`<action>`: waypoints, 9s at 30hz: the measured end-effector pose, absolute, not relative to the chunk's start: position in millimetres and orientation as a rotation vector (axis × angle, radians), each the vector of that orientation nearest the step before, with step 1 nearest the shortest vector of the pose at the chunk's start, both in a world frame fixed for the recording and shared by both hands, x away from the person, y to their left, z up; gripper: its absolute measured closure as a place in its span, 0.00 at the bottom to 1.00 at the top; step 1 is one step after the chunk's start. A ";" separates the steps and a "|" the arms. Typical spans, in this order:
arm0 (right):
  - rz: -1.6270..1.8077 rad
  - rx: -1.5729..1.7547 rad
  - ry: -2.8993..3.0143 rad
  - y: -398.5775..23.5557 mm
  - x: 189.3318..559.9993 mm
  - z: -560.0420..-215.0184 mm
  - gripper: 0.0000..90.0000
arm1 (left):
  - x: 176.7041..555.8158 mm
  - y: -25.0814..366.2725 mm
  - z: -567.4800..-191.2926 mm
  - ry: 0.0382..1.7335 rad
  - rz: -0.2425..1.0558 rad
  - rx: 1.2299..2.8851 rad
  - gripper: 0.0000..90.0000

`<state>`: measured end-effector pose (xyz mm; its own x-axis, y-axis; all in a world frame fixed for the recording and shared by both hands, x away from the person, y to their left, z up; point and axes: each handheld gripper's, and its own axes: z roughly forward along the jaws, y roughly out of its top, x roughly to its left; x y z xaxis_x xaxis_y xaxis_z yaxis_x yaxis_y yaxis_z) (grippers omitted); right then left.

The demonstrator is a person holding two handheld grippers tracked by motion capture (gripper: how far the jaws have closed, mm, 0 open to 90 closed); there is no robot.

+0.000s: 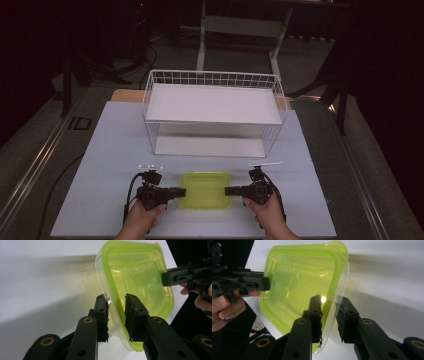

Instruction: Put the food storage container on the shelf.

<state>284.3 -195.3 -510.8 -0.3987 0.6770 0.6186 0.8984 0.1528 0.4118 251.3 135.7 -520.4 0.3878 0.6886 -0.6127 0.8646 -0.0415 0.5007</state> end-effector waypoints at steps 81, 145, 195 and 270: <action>-1.484 -1.712 -2.238 -197.6 373.0 -500.6 0.87 | 357.2 116.0 -515.4 1.251 0.065 1.630 0.89; -1.572 -1.492 -2.517 -176.5 322.1 -480.3 0.81 | 295.8 127.3 -499.8 0.971 0.259 1.713 0.02; -1.540 -1.696 -2.437 -116.9 393.4 -527.1 0.98 | 266.0 141.9 -515.2 0.967 0.282 1.737 0.02; -1.612 -1.380 -2.619 -227.0 285.9 -494.1 0.24 | 256.9 144.4 -512.0 0.934 0.319 1.741 0.02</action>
<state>285.9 -227.0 -494.1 -0.6432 0.7363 0.2099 0.5192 0.2181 0.8263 256.9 144.4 -512.0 0.6556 0.7201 -0.2274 0.4305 -0.1089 0.8960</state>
